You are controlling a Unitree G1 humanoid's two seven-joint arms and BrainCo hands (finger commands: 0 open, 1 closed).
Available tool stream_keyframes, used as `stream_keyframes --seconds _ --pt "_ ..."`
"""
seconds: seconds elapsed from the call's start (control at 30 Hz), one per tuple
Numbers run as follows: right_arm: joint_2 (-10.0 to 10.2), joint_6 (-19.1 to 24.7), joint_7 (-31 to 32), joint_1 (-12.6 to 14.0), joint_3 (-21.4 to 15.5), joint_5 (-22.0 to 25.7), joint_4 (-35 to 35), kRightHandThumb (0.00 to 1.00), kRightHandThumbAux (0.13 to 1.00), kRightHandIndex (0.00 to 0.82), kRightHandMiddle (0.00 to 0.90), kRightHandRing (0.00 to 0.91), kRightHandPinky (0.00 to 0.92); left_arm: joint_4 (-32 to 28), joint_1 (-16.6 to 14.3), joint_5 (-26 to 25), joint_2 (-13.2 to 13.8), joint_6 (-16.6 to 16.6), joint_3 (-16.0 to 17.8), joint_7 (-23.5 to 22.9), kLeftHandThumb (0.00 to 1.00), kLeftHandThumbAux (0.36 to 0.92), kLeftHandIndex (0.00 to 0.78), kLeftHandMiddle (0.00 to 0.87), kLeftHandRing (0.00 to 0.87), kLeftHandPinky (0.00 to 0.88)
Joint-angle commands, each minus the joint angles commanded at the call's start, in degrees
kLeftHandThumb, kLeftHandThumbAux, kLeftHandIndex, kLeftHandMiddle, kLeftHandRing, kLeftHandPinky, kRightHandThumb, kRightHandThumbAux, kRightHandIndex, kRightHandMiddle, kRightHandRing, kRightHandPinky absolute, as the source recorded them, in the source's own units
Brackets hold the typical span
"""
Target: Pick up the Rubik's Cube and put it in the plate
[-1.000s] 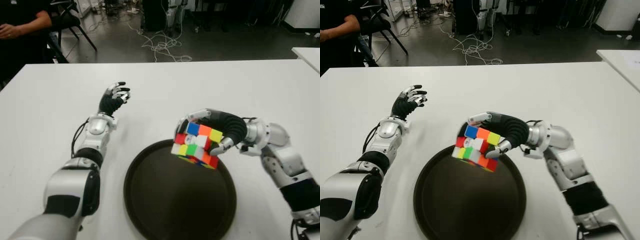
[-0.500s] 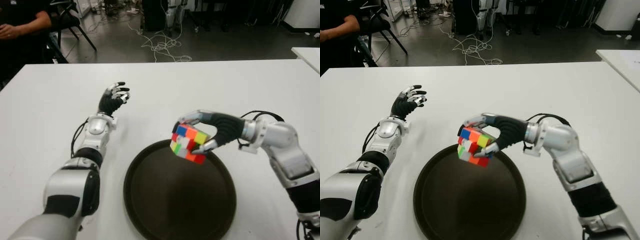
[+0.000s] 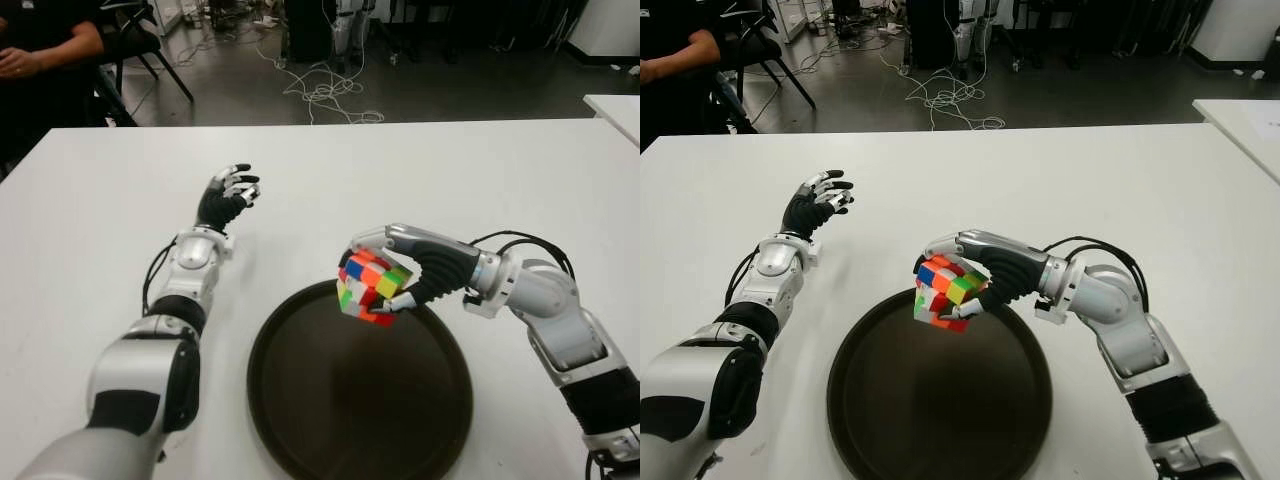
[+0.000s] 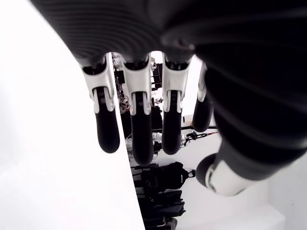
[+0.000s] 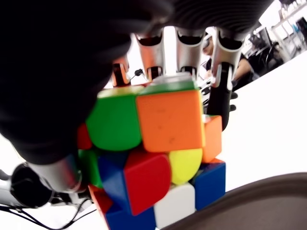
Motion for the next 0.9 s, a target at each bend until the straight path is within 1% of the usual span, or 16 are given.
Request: stream_keyframes --seconds 0.13,0.27,0.47,0.5,0.53,0.6,0.67,0.77,0.9 --pt "0.2 -0.5 -0.9 0.0 0.1 -0.8 0.4 0.824 0.702 0.357 0.51 0.397 0.343 0.0 0.0 0.0 0.0 0.0 0.0 0.1 0.194 0.73 0.219 0.3 0.325 0.333" --pt "0.7 -1.1 -3.6 0.1 0.1 -3.6 1.1 0.822 0.703 0.364 0.484 0.34 0.292 0.1 0.0 -0.2 -0.1 0.2 0.1 0.1 0.197 0.736 0.219 0.304 0.328 0.336" --pt "0.6 -1.0 -5.0 0.0 0.5 -5.6 1.1 0.824 0.701 0.38 0.46 0.276 0.239 0.1 0.0 -0.1 0.0 0.2 0.0 0.1 0.196 0.734 0.215 0.305 0.328 0.332" --pt "0.5 -0.9 -5.0 0.0 0.6 -5.8 1.1 0.774 0.716 0.386 0.379 0.252 0.218 0.1 0.0 0.0 0.0 0.2 -0.1 0.0 0.188 0.739 0.214 0.304 0.326 0.33" --pt "0.5 -0.9 -5.1 0.0 0.7 -6.0 1.1 0.757 0.721 0.388 0.349 0.244 0.21 0.1 0.0 0.0 0.0 0.2 -0.1 0.0 0.185 0.741 0.214 0.303 0.325 0.329" --pt "0.1 -0.4 -4.3 -0.2 1.1 -6.0 1.0 0.714 0.734 0.392 0.261 0.206 0.184 0.1 0.0 0.2 0.0 0.0 -0.3 0.1 0.172 0.746 0.211 0.303 0.323 0.325" --pt "-0.3 0.0 -3.6 -0.4 1.3 -5.9 0.8 0.699 0.739 0.394 0.213 0.179 0.168 0.0 0.0 0.2 0.0 -0.1 -0.3 0.1 0.171 0.746 0.21 0.303 0.323 0.327" --pt "-0.6 0.5 -2.9 -0.5 1.6 -5.8 0.6 0.688 0.742 0.395 0.169 0.154 0.157 0.0 0.0 0.0 0.0 -0.1 -0.2 0.0 0.176 0.749 0.213 0.301 0.324 0.335" --pt "-1.0 1.4 -1.6 -0.9 2.1 -5.4 0.3 0.683 0.744 0.395 0.137 0.135 0.149 0.0 0.0 0.1 0.0 -0.1 -0.3 0.0 0.193 0.756 0.219 0.301 0.326 0.34"
